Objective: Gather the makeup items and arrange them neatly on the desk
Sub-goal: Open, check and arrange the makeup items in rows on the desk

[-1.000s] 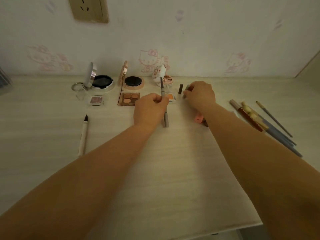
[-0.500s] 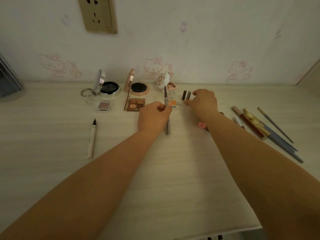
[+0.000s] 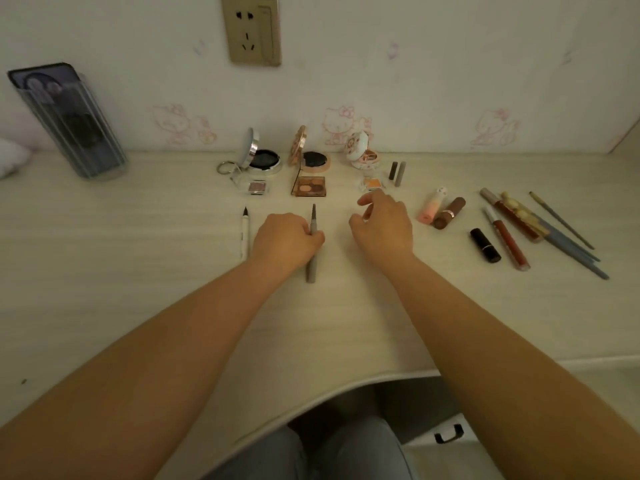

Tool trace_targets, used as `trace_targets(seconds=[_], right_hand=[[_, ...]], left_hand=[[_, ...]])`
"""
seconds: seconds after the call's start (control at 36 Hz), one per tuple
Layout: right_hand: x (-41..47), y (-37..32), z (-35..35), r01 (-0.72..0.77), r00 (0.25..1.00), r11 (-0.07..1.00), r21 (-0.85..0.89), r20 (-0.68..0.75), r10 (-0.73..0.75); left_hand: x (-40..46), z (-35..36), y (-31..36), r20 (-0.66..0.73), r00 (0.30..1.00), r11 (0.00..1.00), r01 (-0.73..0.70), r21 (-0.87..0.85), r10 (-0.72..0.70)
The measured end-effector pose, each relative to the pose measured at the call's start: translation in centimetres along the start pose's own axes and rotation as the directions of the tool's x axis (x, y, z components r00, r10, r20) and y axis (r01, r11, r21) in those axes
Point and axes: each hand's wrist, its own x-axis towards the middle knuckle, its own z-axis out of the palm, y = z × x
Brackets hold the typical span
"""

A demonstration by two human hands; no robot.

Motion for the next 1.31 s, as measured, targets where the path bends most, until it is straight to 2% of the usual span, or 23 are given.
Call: trace_targets(seconds=[0.08, 0.17, 0.31, 0.5, 0.81, 1.0, 1.19, 1.31], right_hand=[[-0.8, -1.2, 0.9, -0.056, 0.993, 0.998, 0.035, 0.103, 0.052], [-1.6, -2.1, 1.6, -0.058, 0.984, 0.998, -0.002, 0.166, 0.057], [-2.6, -2.9, 2.2, -0.048, 0.986, 0.998, -0.047, 0.158, 0.055], [-3.3, -2.8, 2.7, 0.030, 0.995, 0.989, -0.145, 0.103, -0.015], [-3.1, -2.7, 2.6, 0.030, 0.994, 0.990, -0.136, 0.108, -0.015], [-3.2, -2.8, 2.5, 0.027, 0.992, 0.991, -0.130, 0.125, -0.011], [-3.8, -2.2, 0.8, -0.065, 0.993, 0.987, 0.147, 0.105, 0.050], [-4.3, 0.0, -1.3, -0.047, 0.999, 0.993, 0.112, -0.004, 0.048]], left_hand=[[-0.6, -0.5, -0.7, 0.019, 1.000, 0.996, 0.011, 0.083, -0.013], [-0.9, -1.0, -1.4, 0.004, 1.000, 0.987, 0.028, 0.159, -0.029], [-1.1, -1.5, -1.9, -0.015, 1.000, 0.948, 0.016, 0.318, -0.012], [-0.6, -2.3, -2.1, -0.030, 0.998, 0.839, -0.028, 0.543, 0.052], [0.5, -2.0, -2.4, -0.045, 0.999, 0.857, 0.022, 0.516, 0.001], [0.0, -2.6, -2.0, -0.066, 0.997, 0.848, 0.007, 0.530, 0.034], [-0.7, -3.1, -0.2, -0.159, 0.977, 0.863, -0.041, 0.504, 0.139], [-1.1, -2.0, 2.9, -0.157, 0.955, 0.896, -0.171, 0.409, 0.254]])
